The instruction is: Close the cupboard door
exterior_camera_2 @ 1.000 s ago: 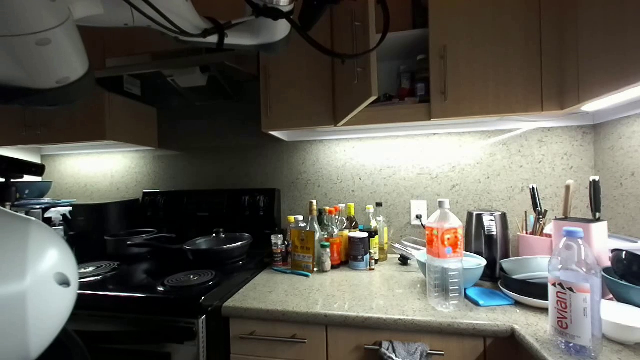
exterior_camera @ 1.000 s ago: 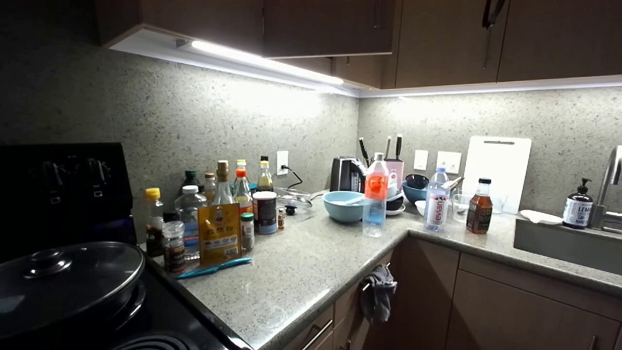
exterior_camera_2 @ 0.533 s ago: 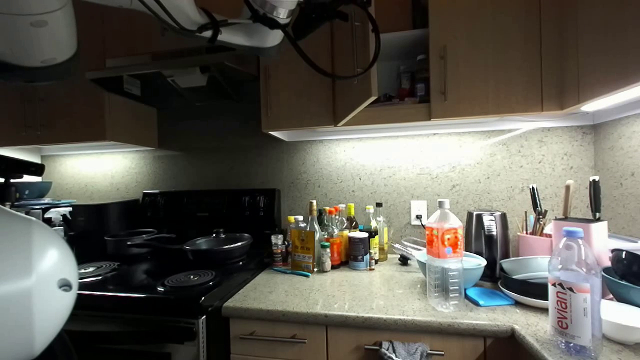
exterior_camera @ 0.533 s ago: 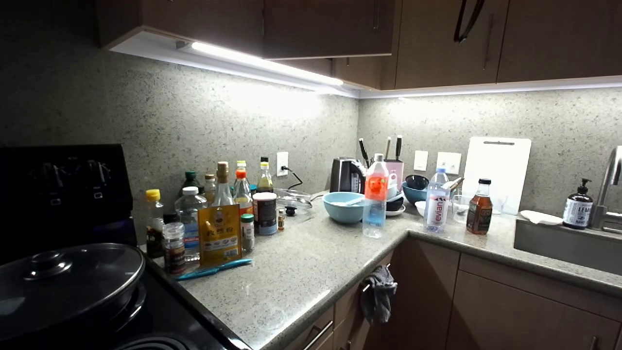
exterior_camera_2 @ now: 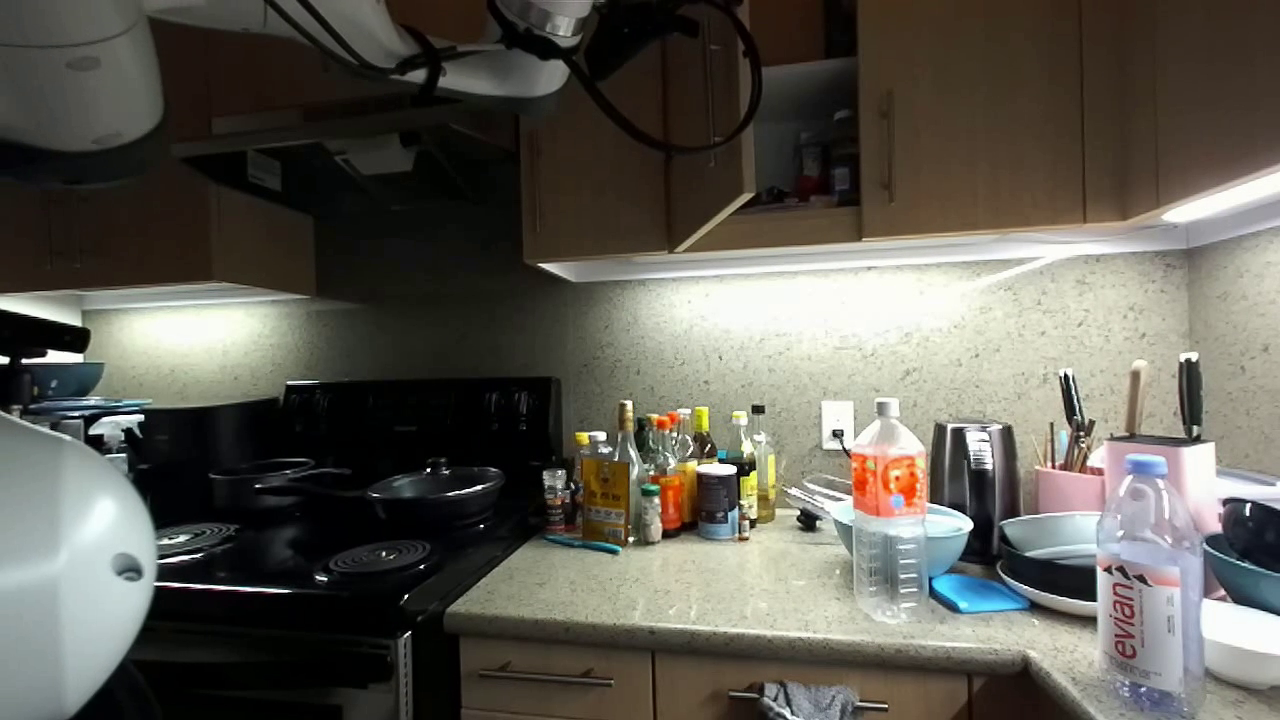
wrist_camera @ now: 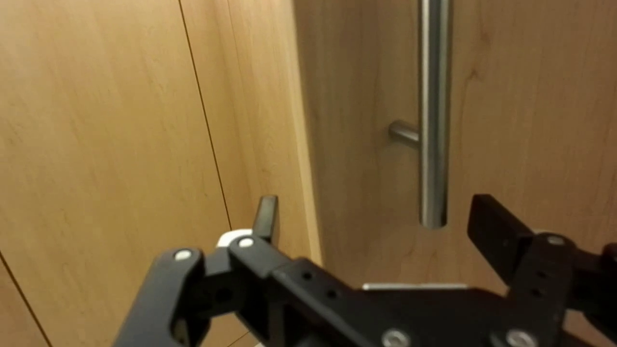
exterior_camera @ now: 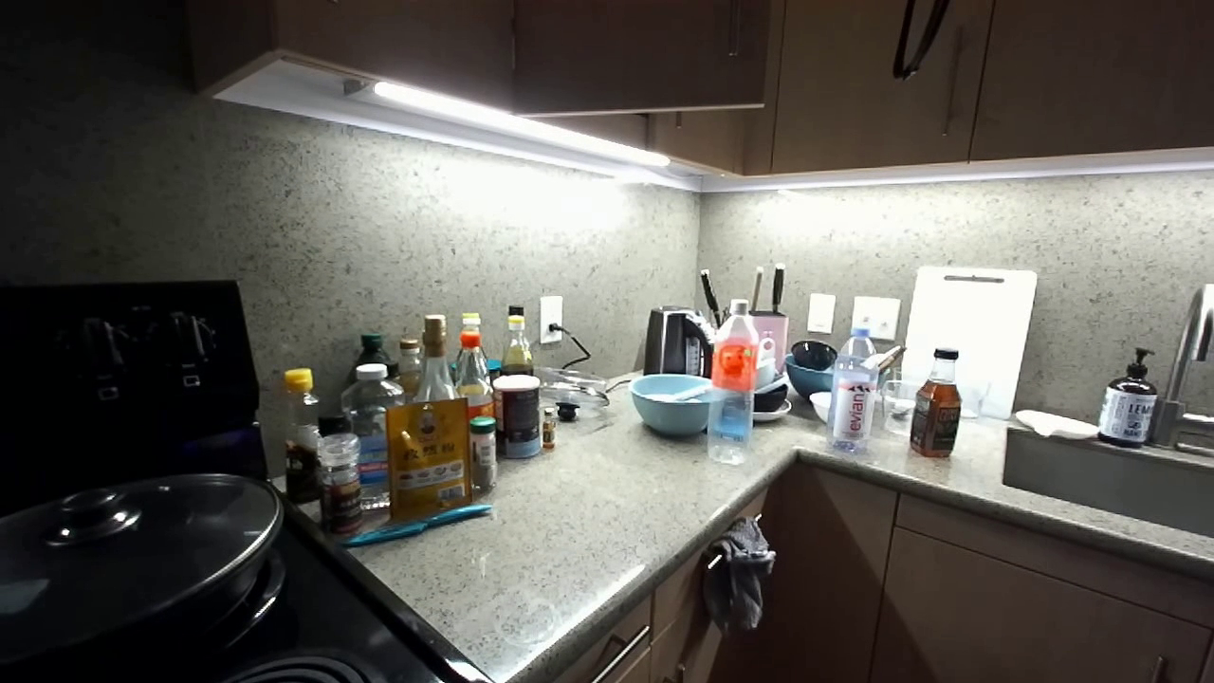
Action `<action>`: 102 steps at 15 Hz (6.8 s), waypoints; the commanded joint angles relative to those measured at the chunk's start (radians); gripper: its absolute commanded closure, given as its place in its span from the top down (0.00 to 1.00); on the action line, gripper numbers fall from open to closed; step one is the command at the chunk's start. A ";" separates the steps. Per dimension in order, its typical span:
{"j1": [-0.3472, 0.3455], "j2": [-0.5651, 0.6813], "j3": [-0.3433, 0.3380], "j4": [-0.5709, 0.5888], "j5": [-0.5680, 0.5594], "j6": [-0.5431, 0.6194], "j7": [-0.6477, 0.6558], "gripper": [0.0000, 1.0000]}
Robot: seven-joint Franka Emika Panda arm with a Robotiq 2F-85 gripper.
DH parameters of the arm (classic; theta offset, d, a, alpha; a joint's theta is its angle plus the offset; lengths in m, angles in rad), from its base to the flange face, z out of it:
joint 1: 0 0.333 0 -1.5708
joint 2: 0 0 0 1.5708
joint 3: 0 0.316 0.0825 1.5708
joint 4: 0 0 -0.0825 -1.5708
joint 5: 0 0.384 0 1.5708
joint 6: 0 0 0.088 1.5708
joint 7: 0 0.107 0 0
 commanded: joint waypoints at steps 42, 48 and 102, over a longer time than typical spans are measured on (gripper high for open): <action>-0.431 -0.360 -0.052 0.206 0.076 -0.098 0.170 1.00; -0.474 -0.360 -0.035 0.266 0.087 -0.155 0.150 1.00; -0.329 -0.146 0.162 0.342 0.133 -0.433 -0.232 1.00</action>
